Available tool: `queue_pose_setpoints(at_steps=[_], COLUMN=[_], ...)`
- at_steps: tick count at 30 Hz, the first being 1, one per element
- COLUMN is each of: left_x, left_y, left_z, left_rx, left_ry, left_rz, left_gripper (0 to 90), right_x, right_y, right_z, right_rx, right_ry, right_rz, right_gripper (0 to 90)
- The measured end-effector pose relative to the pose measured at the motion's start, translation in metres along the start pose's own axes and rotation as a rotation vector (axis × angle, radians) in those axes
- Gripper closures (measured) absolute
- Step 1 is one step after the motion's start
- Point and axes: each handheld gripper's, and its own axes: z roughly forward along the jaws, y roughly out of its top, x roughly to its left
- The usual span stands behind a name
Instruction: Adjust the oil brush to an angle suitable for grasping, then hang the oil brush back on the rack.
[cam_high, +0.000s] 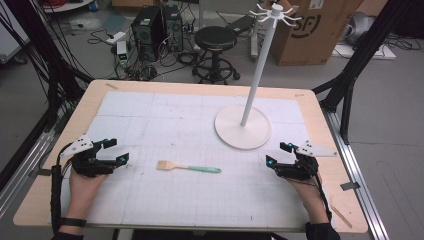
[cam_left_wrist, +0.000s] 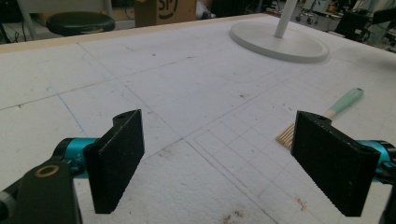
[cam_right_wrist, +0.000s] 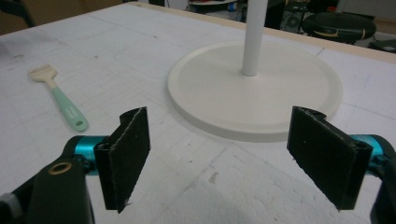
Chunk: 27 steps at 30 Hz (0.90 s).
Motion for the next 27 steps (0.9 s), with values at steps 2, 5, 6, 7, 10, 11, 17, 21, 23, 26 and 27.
queue_pose_setpoints(at_steps=[2, 5, 6, 7, 10, 11, 17, 21, 23, 26, 27], left_x=[0.000, 0.001, 0.001, 0.002, 0.002, 0.002, 0.001, -0.001, -0.003, -0.007, -0.009], left_y=[0.000, 0.000, 0.000, 0.000, 0.001, 0.001, 0.003, 0.008, 0.011, 0.017, 0.019], left_z=[0.000, 0.000, -0.001, -0.001, -0.002, -0.002, -0.001, -0.001, -0.001, 0.002, 0.004], left_rx=[0.001, -0.007, -0.009, -0.011, -0.015, -0.016, -0.017, -0.011, -0.009, -0.006, -0.008], left_ry=[-0.001, 0.001, 0.003, 0.001, 0.002, 0.000, -0.003, -0.026, -0.034, -0.058, -0.067], left_rz=[0.001, -0.001, -0.001, -0.004, -0.002, -0.003, -0.005, -0.016, -0.006, 0.010, 0.010], left_gripper=[18.0, 18.0, 18.0, 18.0, 17.8, 17.8, 16.2, 13.5, 11.2, 9.3, 9.3], right_x=[-0.002, -0.003, -0.004, -0.004, -0.004, -0.004, -0.006, -0.009, -0.009, -0.009, -0.009], right_y=[-0.001, -0.001, -0.001, -0.001, -0.001, -0.002, -0.004, -0.006, -0.007, -0.008, -0.008], right_z=[-0.002, -0.006, -0.006, -0.007, -0.008, -0.008, -0.010, -0.012, -0.013, -0.014, -0.014], right_rx=[-0.002, -0.011, -0.017, -0.022, -0.023, -0.022, -0.018, -0.019, -0.019, -0.019, -0.019], right_ry=[-0.011, -0.021, -0.023, -0.026, -0.041, -0.044, -0.062, -0.065, -0.066, -0.067, -0.066], right_rz=[0.013, 0.021, 0.021, 0.023, 0.023, 0.023, 0.019, 0.024, 0.027, 0.028, 0.026], right_gripper=[19.5, 19.3, 19.2, 18.9, 18.2, 18.1, 17.8, 17.8, 17.8, 17.8, 17.8])
